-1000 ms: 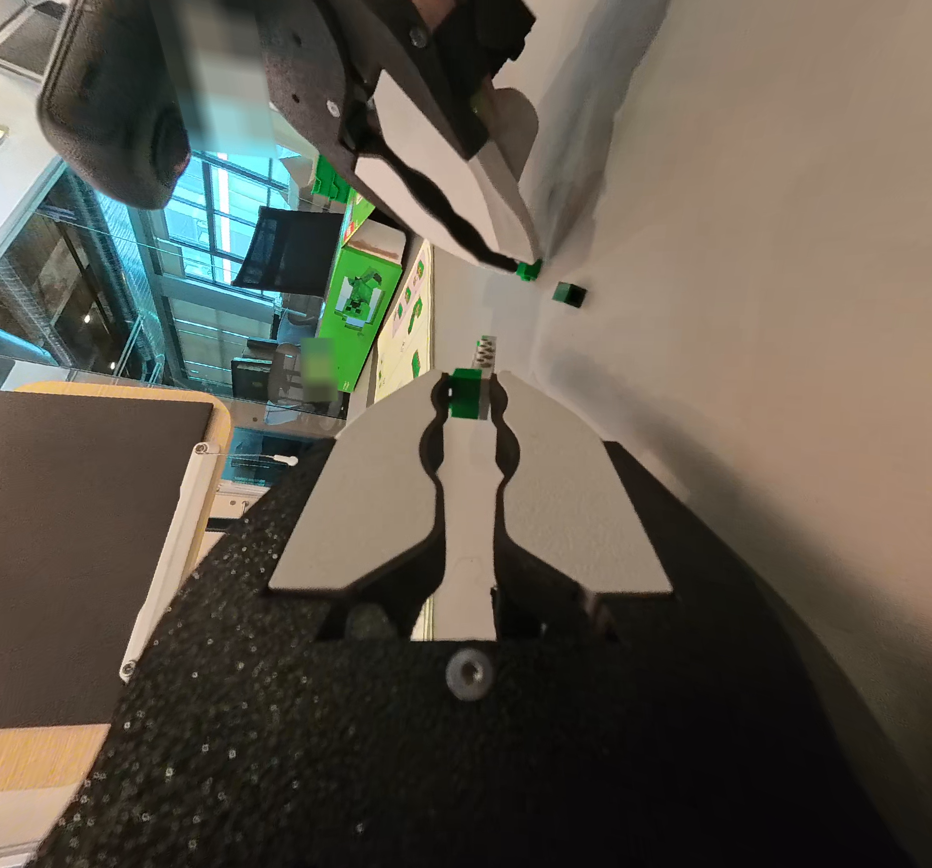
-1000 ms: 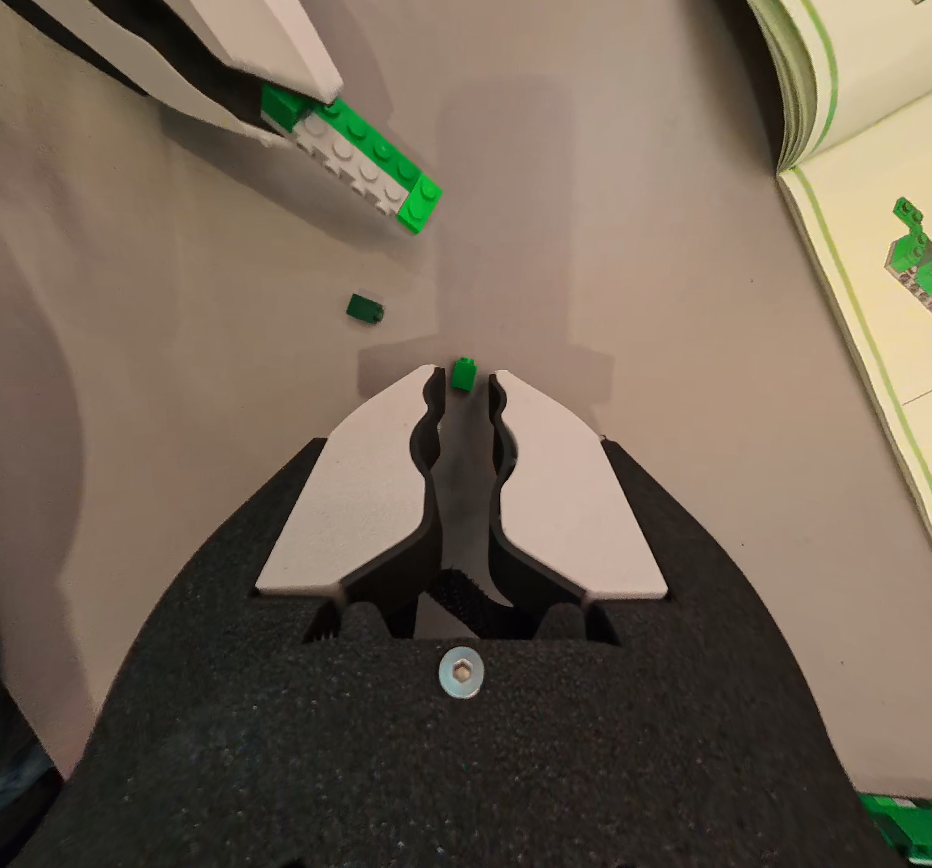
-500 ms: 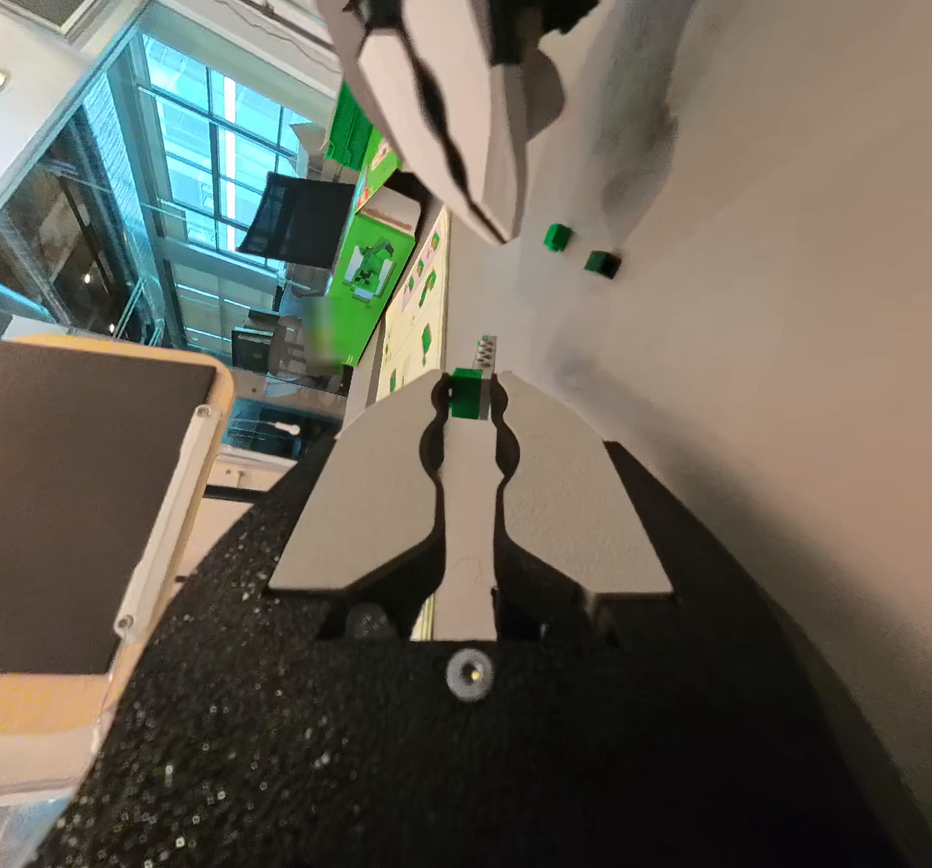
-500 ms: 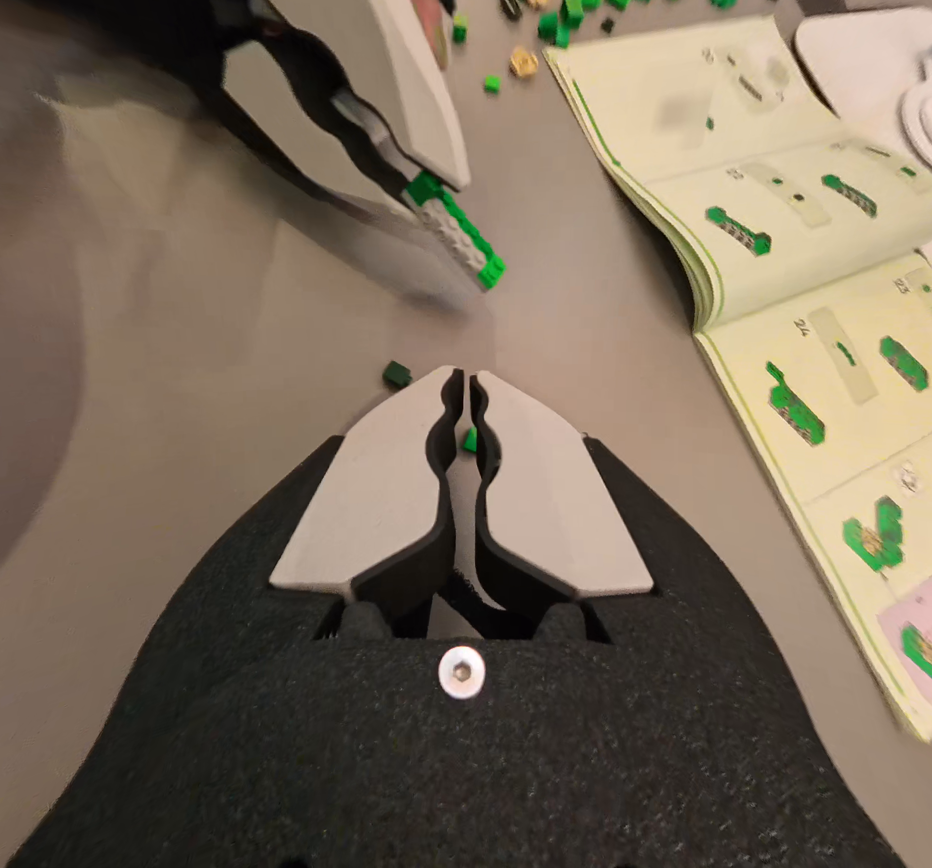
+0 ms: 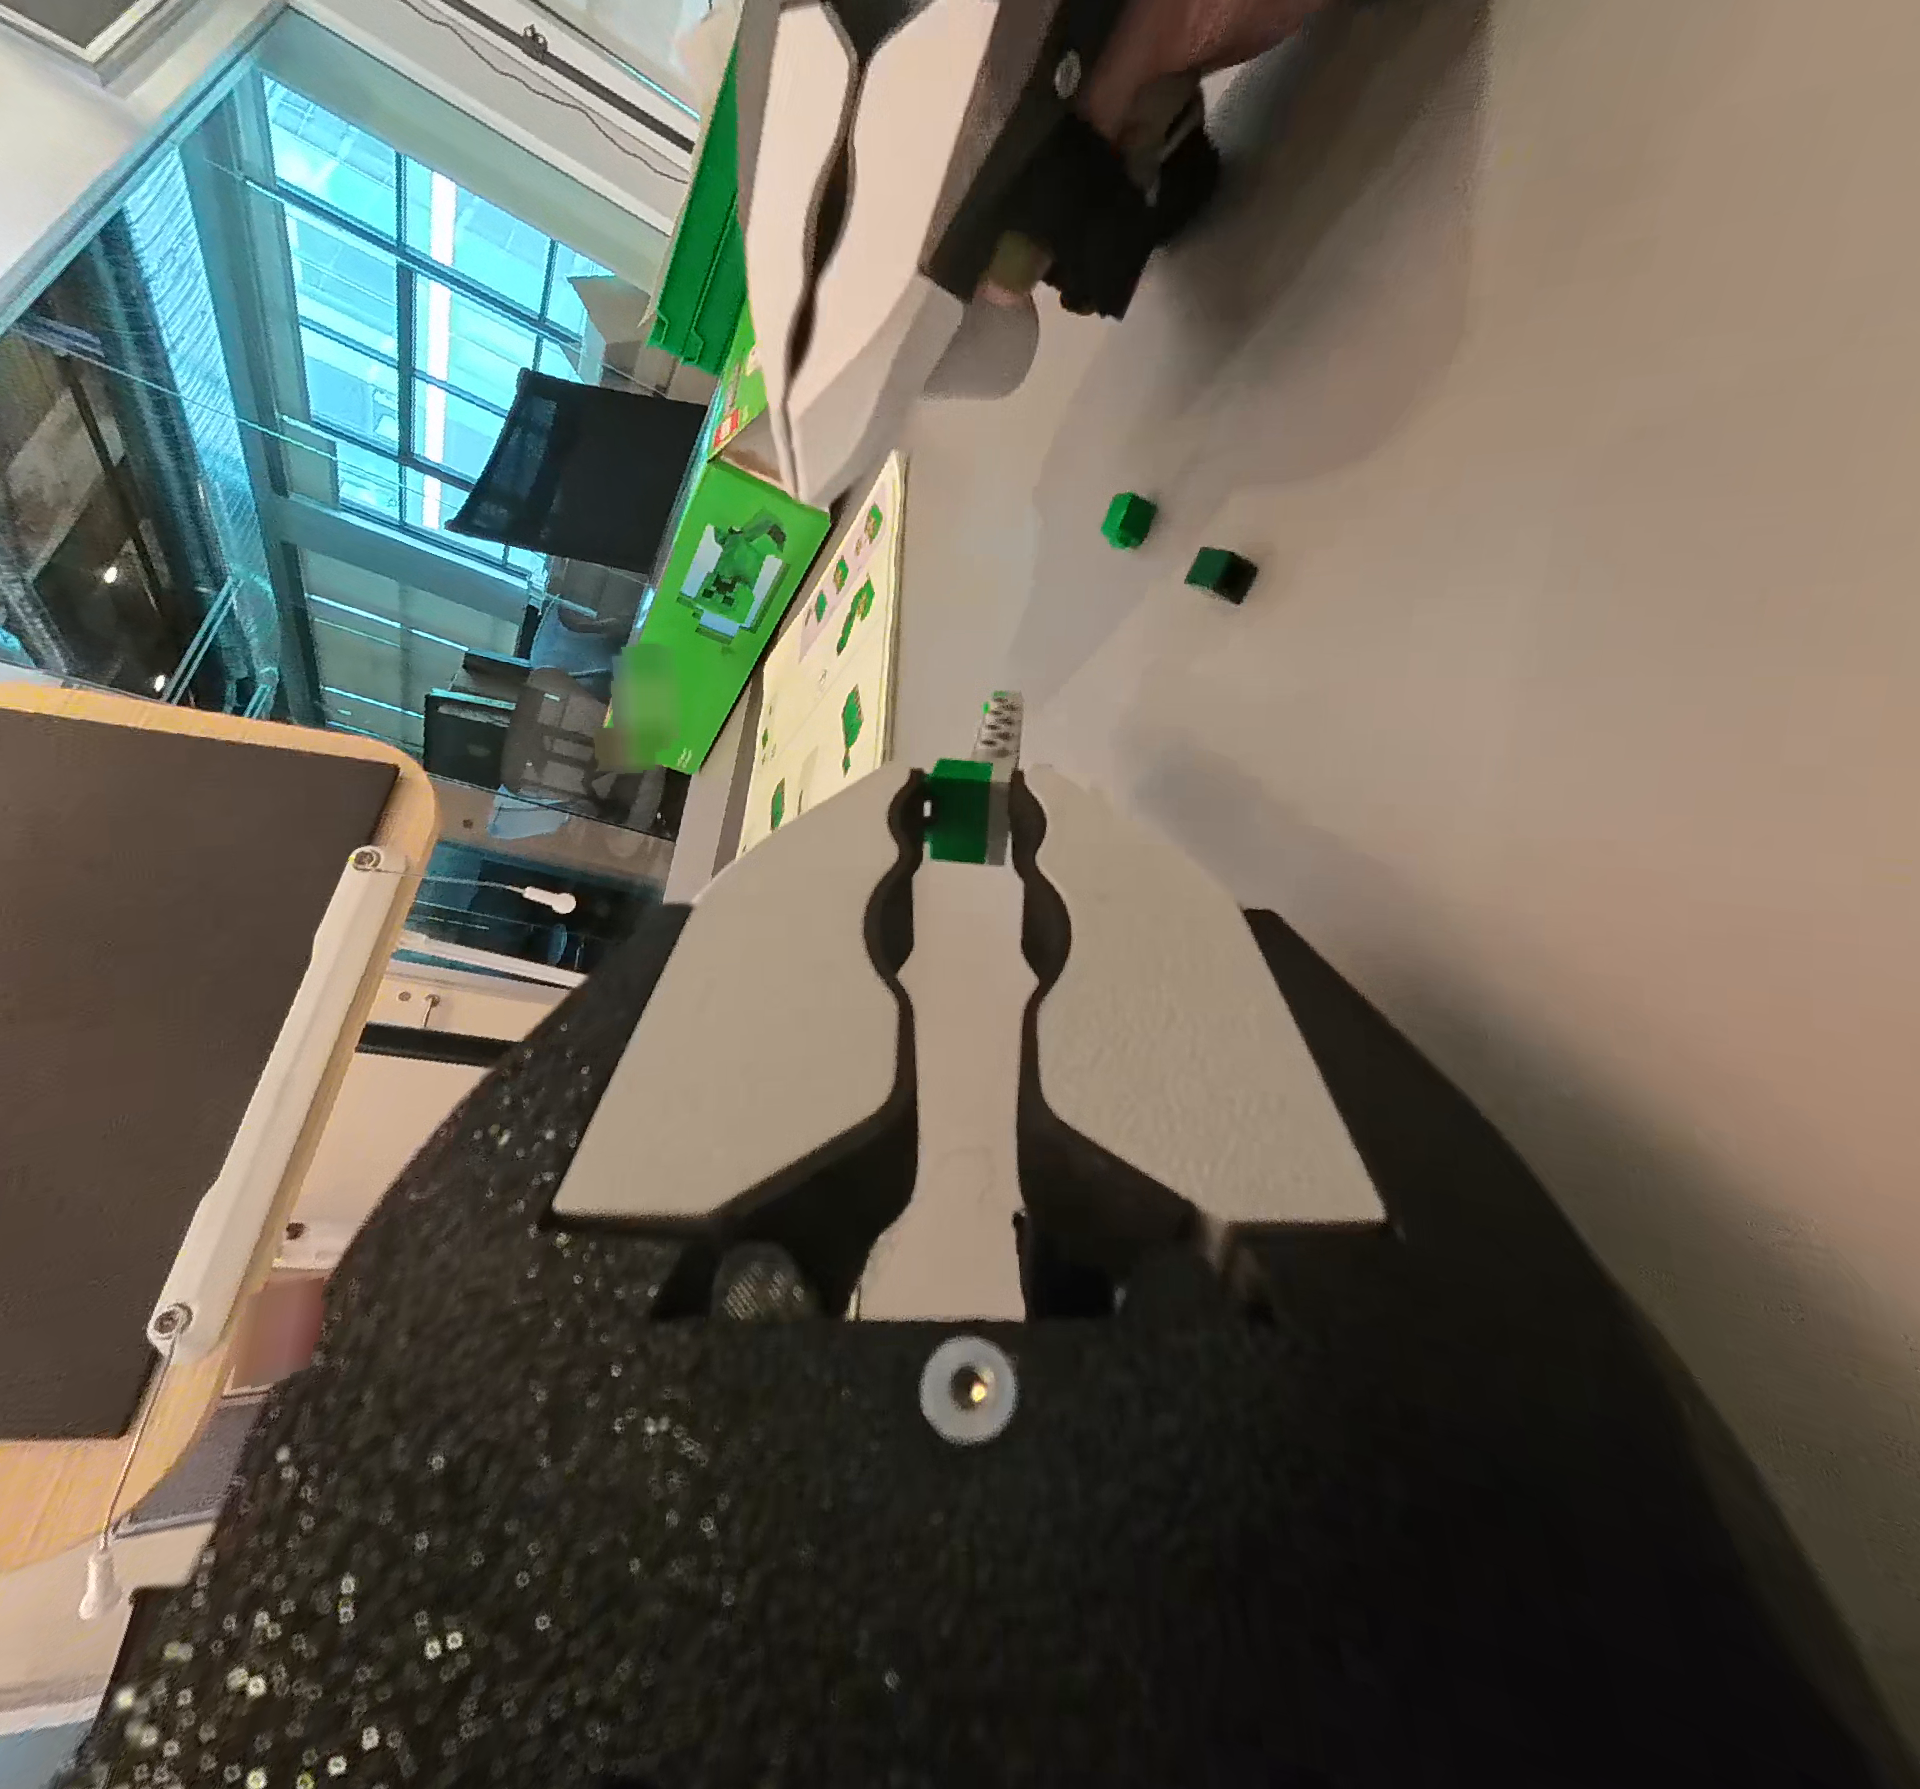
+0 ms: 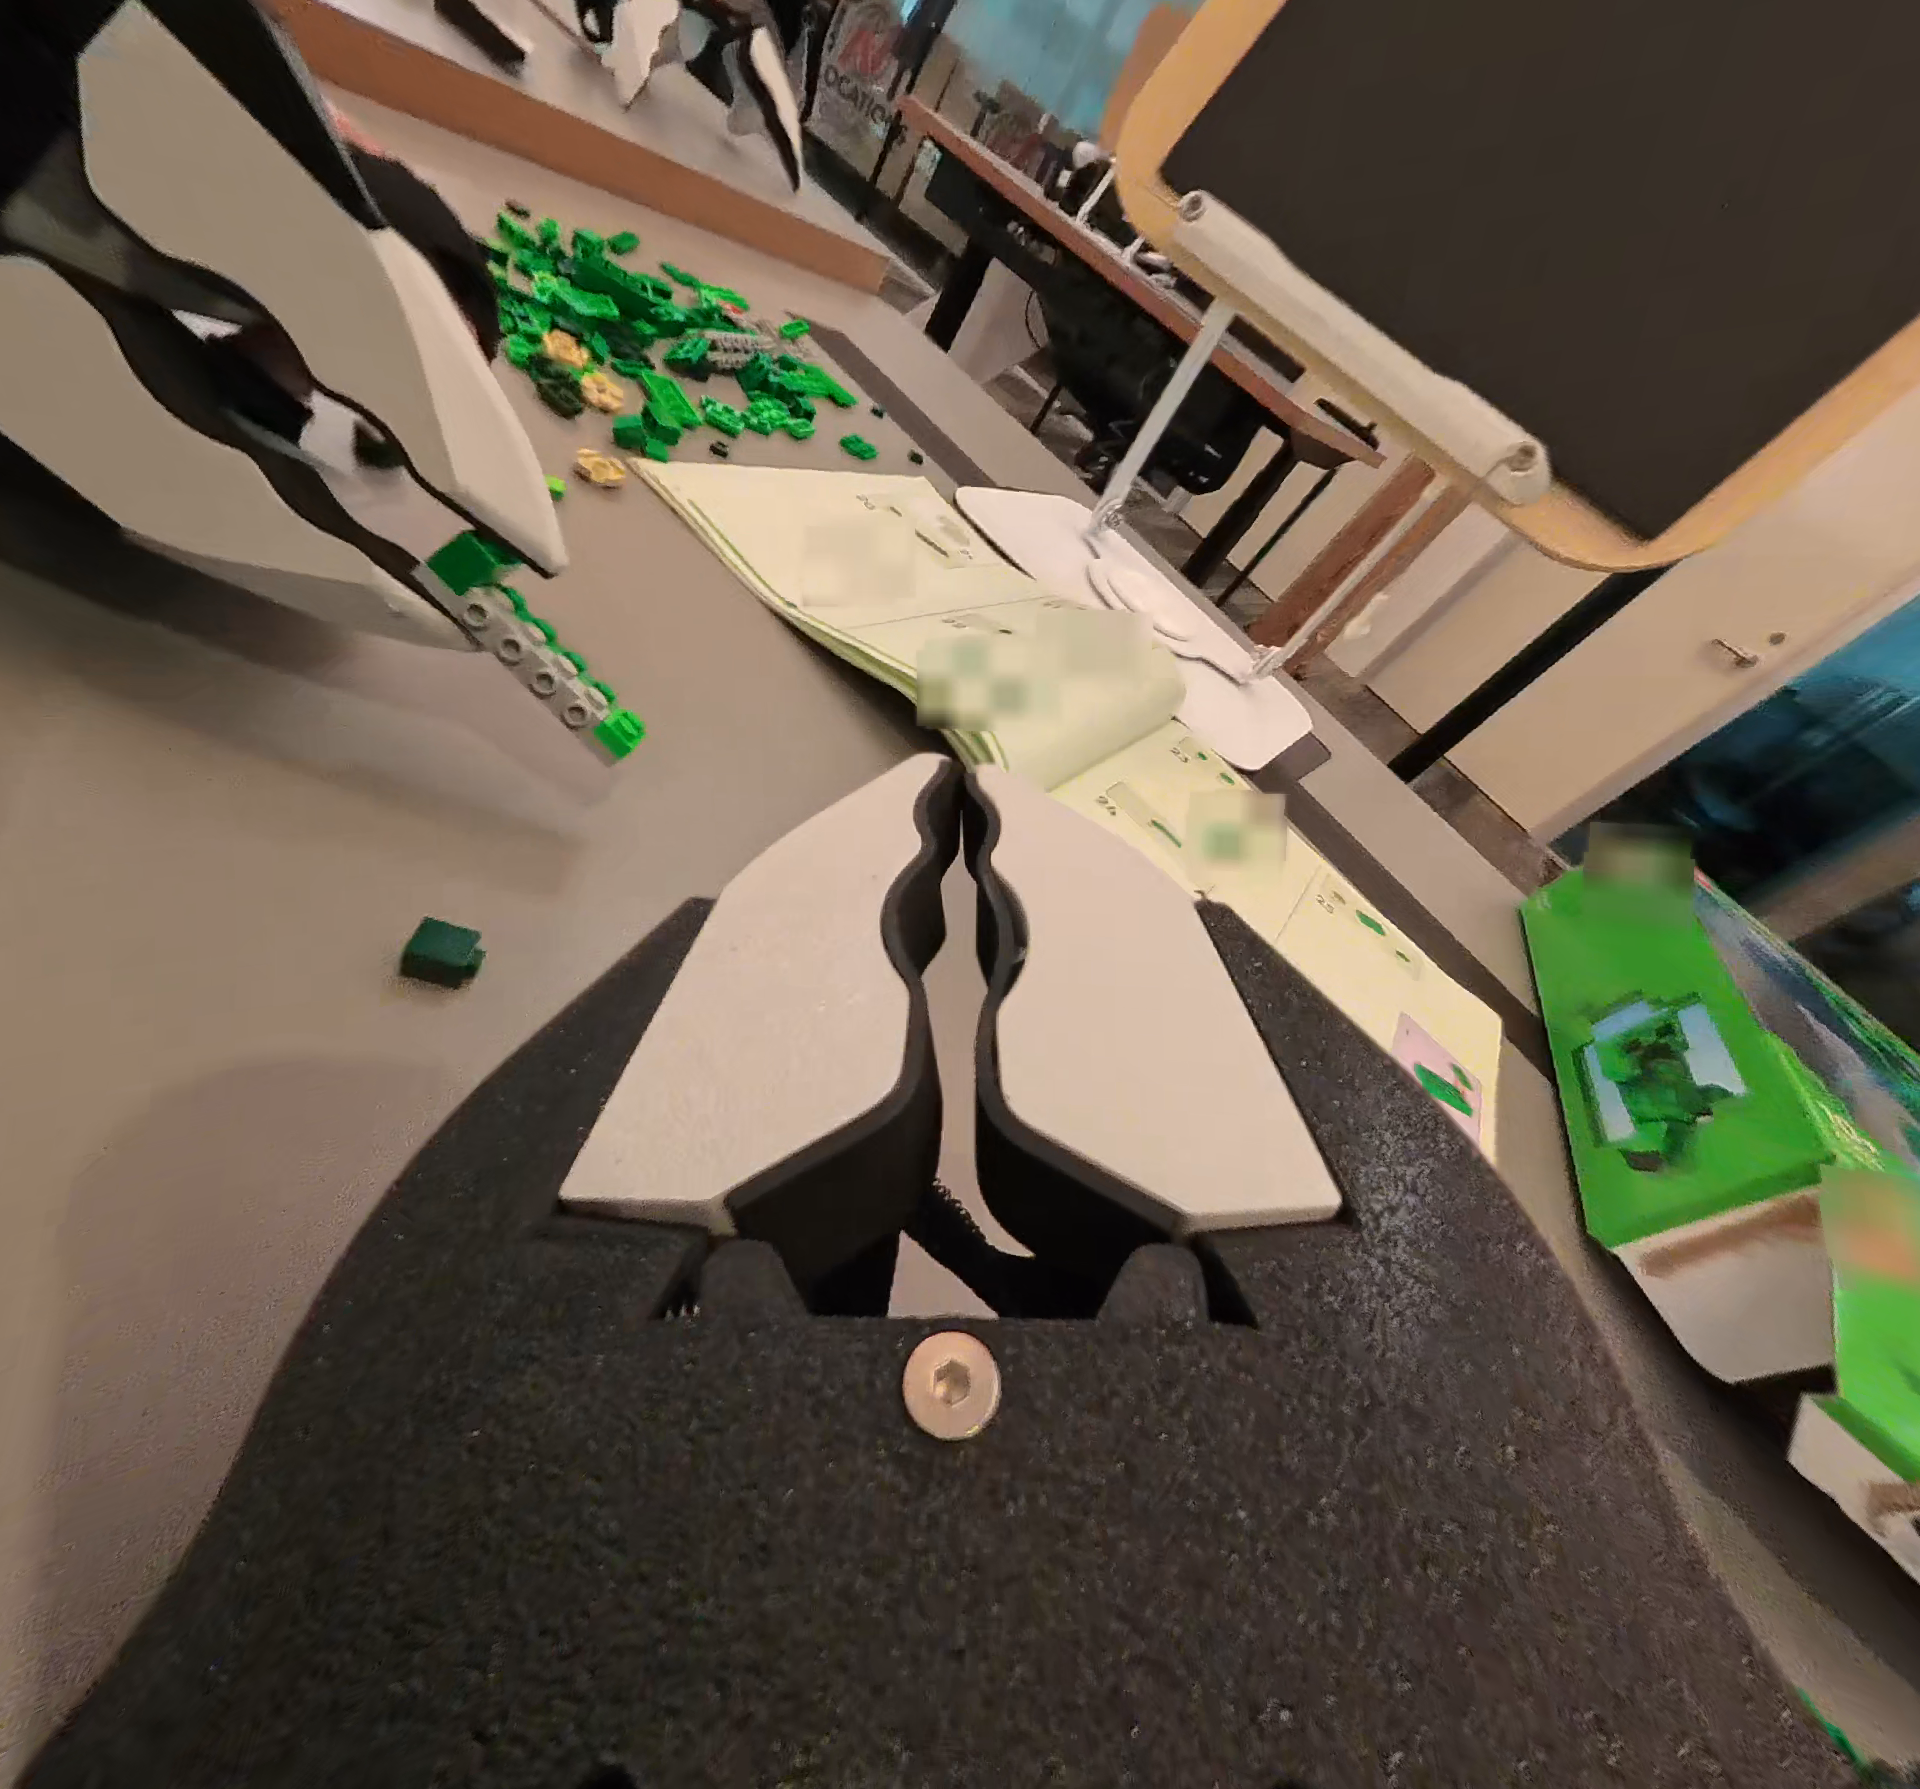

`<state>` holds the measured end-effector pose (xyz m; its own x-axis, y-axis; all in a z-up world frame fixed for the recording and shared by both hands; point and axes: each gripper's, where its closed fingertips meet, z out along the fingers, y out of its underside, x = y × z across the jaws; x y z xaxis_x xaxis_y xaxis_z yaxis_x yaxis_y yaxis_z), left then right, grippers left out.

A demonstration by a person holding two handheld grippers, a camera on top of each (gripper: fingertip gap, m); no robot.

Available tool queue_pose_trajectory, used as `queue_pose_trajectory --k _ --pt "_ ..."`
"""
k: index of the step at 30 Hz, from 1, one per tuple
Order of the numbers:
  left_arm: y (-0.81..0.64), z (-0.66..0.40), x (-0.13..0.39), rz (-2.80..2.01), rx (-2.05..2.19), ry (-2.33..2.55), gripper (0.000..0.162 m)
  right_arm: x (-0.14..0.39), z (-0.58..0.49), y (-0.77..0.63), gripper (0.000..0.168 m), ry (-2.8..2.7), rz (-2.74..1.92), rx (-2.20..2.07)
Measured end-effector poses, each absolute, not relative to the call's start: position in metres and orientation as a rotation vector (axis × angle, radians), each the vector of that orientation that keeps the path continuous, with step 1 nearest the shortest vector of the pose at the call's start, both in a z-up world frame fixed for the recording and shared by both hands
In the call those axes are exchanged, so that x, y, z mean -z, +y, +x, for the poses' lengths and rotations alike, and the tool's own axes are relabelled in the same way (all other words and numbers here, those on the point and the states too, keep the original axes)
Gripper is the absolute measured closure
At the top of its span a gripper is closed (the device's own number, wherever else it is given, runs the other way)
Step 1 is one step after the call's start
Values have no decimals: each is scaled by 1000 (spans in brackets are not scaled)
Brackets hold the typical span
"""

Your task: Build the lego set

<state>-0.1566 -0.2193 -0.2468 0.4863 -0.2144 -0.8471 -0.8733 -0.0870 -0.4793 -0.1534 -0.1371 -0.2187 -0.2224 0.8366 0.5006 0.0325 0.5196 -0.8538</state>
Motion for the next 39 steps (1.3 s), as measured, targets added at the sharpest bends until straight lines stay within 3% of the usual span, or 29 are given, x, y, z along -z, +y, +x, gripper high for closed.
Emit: queue_pose_trajectory --k 1,10,18,35,39 --pt "-219 -156 247 -1595 -727 967 147 221 -154 -139 168 -1654 -742 -878" --pt "-218 -153 253 -1594 -808 1038 147 228 -151 -146 168 -1722 -747 -882" --pt "-216 -156 257 -1509 -1216 1220 147 249 -136 -149 160 -1955 -919 -973" --pt "-207 -175 253 -1612 -1102 1051 147 260 -139 -153 148 -2212 -1209 -1439" --pt "-211 -180 234 -1571 -1034 914 147 264 -131 -147 144 -2217 -1296 -1285"
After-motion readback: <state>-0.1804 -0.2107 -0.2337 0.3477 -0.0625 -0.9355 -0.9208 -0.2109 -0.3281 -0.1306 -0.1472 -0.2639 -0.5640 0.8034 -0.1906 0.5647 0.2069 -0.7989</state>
